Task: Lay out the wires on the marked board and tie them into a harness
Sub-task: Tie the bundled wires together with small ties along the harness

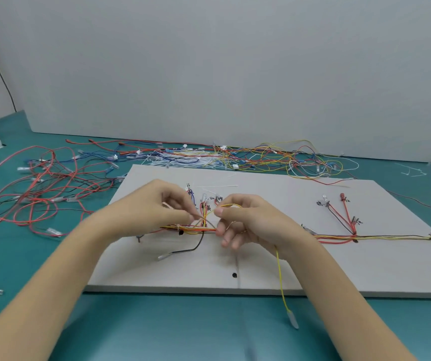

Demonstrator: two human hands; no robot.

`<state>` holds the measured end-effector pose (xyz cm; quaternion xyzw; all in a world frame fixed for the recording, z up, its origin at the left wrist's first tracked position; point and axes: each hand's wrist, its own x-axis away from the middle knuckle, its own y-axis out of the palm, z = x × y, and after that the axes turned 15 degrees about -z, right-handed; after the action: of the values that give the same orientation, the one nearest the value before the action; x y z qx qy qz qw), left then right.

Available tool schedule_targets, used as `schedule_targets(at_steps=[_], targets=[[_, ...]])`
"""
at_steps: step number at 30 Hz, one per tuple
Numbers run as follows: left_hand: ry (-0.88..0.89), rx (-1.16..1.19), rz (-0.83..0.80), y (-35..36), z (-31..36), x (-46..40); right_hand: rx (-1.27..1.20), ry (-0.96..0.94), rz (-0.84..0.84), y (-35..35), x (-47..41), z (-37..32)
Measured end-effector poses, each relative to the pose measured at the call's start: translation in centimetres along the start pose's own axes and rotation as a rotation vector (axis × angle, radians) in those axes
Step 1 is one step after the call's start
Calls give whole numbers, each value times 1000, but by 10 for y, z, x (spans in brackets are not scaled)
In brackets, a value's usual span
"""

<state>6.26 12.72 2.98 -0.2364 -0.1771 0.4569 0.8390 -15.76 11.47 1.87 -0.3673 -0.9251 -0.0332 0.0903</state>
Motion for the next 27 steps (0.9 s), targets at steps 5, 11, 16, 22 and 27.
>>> schedule_targets(at_steps=[5,11,16,22,27], targets=[[58,79,-14,29,9,-10,-120,28,-127,-1,-2,2],[34,208,5,33,10,-14,-57,35,-183,-8,3,0],[9,170,11,9,6,-4,54,35,-252,-23,17,-9],[-64,43,-168,-8,3,8,250,124,-303,-44,38,-11],[-65,42,-196,-8,4,10,260,84,-214,-63,54,-11]])
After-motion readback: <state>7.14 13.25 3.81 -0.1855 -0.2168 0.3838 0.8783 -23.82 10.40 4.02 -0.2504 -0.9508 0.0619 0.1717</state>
